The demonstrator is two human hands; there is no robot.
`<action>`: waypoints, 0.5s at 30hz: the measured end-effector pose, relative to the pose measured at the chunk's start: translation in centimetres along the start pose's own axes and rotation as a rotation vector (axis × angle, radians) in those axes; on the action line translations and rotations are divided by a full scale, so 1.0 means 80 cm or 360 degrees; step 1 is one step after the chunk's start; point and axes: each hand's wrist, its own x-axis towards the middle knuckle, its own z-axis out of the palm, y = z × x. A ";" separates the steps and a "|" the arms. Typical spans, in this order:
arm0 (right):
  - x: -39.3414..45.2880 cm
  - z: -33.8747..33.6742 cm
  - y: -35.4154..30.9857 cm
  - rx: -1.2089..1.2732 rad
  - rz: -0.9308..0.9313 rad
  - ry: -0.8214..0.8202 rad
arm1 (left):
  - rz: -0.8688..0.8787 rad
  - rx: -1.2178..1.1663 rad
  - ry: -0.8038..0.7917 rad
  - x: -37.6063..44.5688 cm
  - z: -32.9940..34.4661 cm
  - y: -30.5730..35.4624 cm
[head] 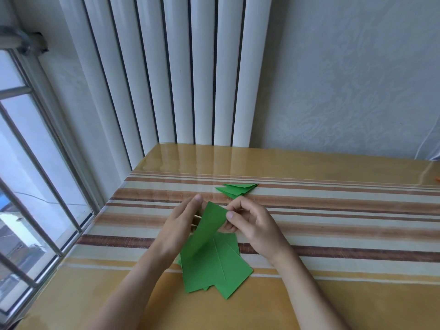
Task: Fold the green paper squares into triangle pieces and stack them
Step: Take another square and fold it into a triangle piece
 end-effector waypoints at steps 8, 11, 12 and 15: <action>0.004 -0.002 0.002 0.0060 -0.0315 0.0195 | 0.0017 0.0110 -0.0040 0.006 -0.009 -0.007; 0.007 -0.002 0.002 0.0110 -0.0430 0.0299 | -0.0025 -0.0183 0.0145 0.014 -0.014 -0.013; 0.007 -0.001 0.002 0.0107 -0.0464 0.0307 | -0.0051 -0.0320 0.0141 0.016 -0.016 -0.013; 0.008 0.000 0.004 0.0078 -0.0470 0.0270 | -0.0080 -0.0486 0.0117 0.020 -0.018 -0.018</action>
